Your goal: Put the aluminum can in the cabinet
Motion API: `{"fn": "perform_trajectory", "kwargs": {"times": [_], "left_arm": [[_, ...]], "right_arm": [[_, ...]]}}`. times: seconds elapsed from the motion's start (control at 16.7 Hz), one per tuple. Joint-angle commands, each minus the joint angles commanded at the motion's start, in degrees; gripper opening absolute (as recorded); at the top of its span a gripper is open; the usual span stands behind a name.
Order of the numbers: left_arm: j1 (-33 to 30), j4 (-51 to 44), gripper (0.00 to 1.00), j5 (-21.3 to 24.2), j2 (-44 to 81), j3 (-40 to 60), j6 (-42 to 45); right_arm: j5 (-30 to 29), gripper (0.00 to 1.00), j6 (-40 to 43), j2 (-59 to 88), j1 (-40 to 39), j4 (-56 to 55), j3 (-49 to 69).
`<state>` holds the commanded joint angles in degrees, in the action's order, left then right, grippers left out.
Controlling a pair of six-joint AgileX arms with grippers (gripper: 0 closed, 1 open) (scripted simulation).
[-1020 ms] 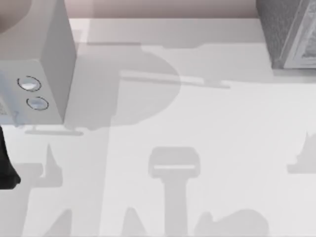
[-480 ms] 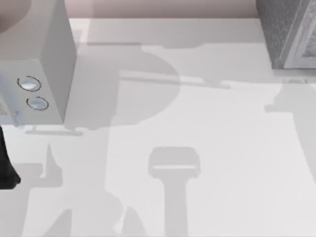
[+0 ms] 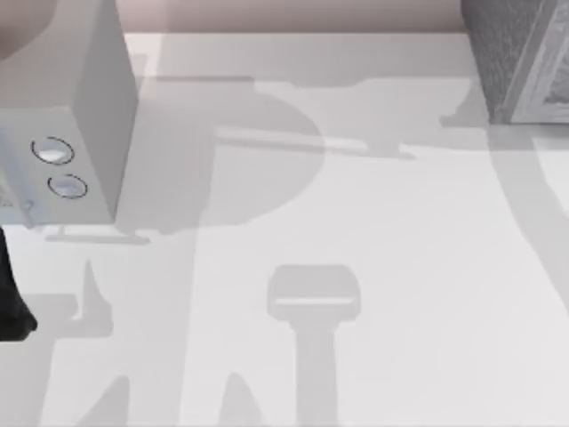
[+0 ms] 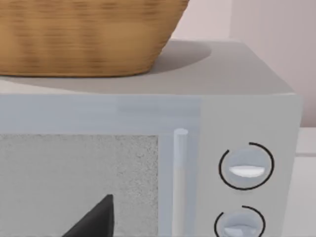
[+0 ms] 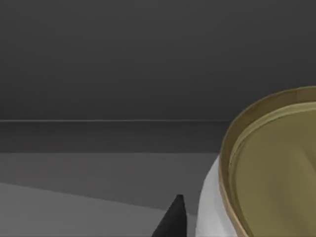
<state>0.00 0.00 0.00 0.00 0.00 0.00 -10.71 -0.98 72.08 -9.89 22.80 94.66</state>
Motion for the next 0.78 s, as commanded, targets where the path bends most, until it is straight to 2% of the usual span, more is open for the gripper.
{"fn": "perform_trajectory", "kwargs": {"times": [0.18, 0.6, 0.78], "left_arm": [[0.00, 0.00, 1.00, 0.00, 0.00, 0.00, 0.00], [0.00, 0.00, 1.00, 0.00, 0.00, 0.00, 0.00], [0.00, 0.00, 1.00, 0.00, 0.00, 0.00, 0.00]], "right_arm": [[-0.54, 0.00, 0.00, 3.74, -0.57, 1.18, 4.97], [-0.49, 0.00, -0.10, 4.66, -0.32, 1.44, 5.96], [-0.16, 0.00, -0.11, 9.78, 0.10, 3.15, 11.66]]}}
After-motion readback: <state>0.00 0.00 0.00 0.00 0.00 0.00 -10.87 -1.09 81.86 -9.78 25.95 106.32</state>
